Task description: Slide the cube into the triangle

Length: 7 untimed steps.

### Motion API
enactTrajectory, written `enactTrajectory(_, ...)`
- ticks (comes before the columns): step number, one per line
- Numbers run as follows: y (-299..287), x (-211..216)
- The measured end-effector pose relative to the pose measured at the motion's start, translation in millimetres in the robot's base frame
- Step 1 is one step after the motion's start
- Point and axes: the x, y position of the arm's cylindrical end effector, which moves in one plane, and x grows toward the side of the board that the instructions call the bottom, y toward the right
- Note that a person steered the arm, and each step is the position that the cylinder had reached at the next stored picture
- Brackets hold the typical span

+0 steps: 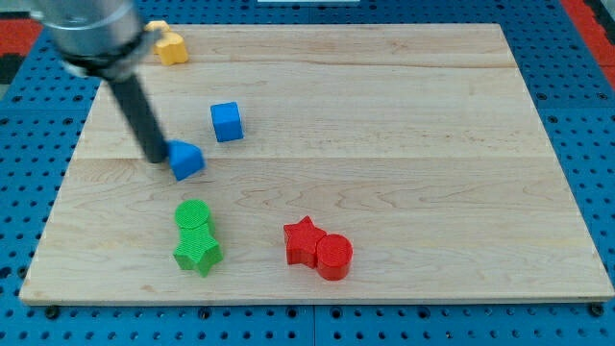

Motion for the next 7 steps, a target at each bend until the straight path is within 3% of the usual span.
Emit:
enactTrajectory(1,85.4,2.5)
enactTrajectory(3,81.7,16.7)
enactTrajectory(4,105.5,-74.2)
enactTrajectory(5,56.6,-124.8)
enactTrajectory(6,25.5,-61.1)
enactTrajectory(7,55.7,-10.9)
